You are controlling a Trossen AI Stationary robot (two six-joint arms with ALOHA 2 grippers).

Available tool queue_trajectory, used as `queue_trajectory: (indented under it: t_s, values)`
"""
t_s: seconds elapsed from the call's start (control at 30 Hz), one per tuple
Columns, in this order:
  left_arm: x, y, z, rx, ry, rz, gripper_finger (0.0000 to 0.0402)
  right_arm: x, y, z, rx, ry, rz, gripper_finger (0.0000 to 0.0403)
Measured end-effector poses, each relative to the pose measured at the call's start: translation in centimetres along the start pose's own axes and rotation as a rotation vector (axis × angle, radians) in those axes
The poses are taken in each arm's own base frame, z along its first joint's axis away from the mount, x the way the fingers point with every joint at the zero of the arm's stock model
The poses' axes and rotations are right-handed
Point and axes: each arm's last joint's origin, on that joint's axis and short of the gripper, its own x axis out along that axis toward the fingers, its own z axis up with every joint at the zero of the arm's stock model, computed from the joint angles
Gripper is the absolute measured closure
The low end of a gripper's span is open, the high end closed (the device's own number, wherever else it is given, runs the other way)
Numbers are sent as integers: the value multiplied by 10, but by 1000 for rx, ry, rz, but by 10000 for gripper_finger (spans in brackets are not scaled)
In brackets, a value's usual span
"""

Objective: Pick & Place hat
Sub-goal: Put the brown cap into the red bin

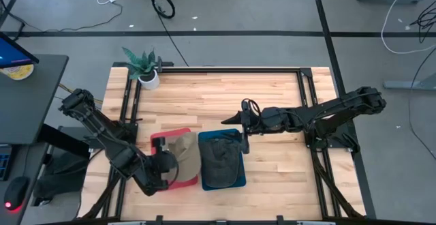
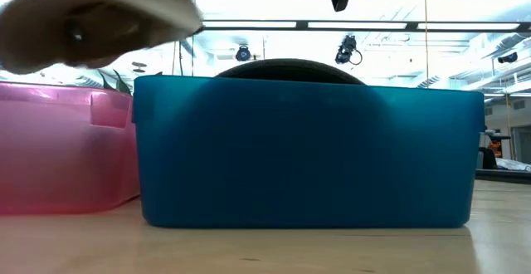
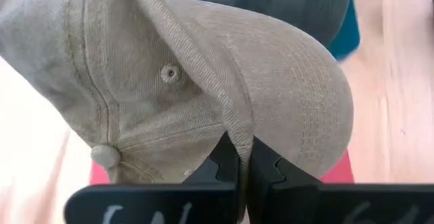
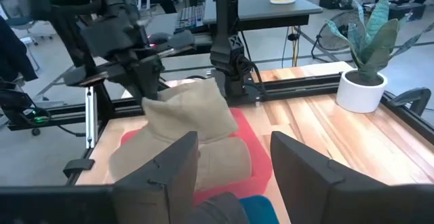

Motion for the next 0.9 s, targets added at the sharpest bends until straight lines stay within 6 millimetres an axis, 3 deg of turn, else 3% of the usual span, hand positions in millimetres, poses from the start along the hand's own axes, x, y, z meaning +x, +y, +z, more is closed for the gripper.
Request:
queue_trajectory:
  t_s: [0.37, 0.63, 0.9]
  values:
    - [2, 1, -9, -127, 149, -22, 399, 0, 0, 0, 26, 0, 1, 214]
    - [20, -10, -14, -45, 275, -51, 399, 0, 0, 0, 25, 4, 1, 214]
    - [28, -2, -7, -72, 278, -33, 399, 0, 0, -1, 25, 6, 1, 214]
